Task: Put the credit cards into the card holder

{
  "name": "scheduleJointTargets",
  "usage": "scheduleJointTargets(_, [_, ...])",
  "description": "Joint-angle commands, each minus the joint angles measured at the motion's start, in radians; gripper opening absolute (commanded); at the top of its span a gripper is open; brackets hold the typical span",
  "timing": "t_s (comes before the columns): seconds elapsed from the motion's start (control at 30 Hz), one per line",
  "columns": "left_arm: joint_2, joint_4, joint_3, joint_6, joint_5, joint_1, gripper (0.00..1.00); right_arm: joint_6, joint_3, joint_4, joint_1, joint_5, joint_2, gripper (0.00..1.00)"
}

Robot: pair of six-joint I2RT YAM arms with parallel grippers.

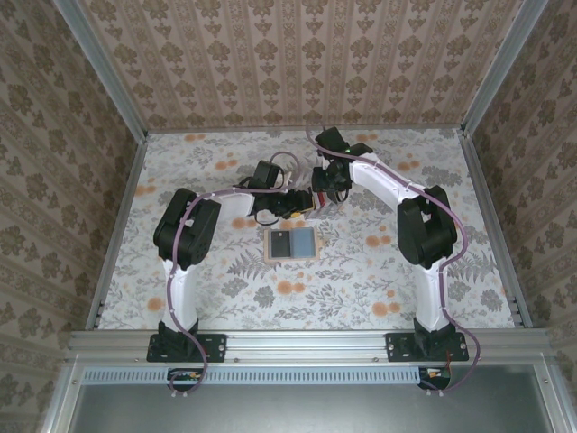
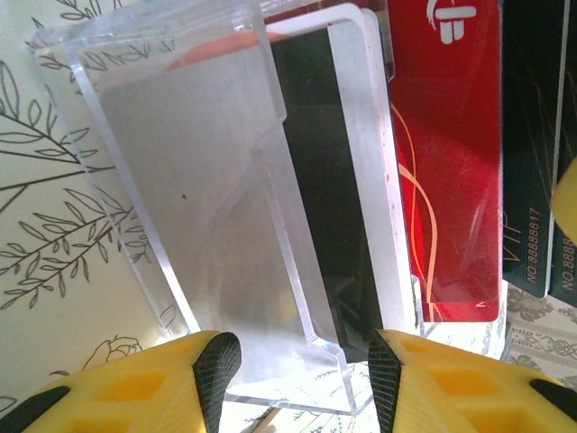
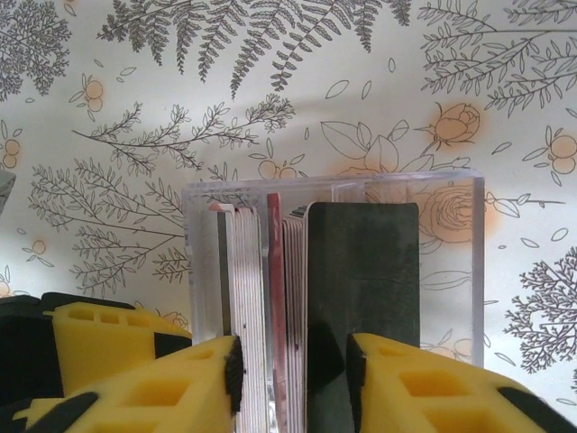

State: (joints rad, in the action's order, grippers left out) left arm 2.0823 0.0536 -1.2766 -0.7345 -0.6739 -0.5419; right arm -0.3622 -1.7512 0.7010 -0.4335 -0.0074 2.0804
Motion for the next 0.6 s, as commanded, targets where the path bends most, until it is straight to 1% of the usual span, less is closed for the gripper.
scheduleJointTargets(0.0, [0.027, -0.007, 0.012, -0.008, -0.013, -0.01, 0.49, 0.006, 0.008, 0.029, 0.007, -0.004, -0.041, 0.32])
scheduleJointTargets(0.17, [0.028, -0.003, 0.013, -0.014, -0.013, -0.012, 0.49, 0.008, 0.02, 0.025, 0.013, -0.01, -0.061, 0.21])
scheduleJointTargets(0.3, [0.027, -0.004, 0.013, -0.013, -0.012, -0.013, 0.49, 0.004, 0.027, 0.022, 0.018, -0.022, -0.066, 0.15])
scheduleJointTargets(0.43, [0.027, -0.006, 0.013, -0.012, -0.011, -0.013, 0.49, 0.001, 0.035, 0.013, 0.024, -0.041, -0.074, 0.1])
scheduleJointTargets(0.57, [0.028, -0.007, 0.012, -0.013, -0.009, -0.015, 0.49, -0.003, 0.042, 0.007, 0.031, -0.062, -0.085, 0.08])
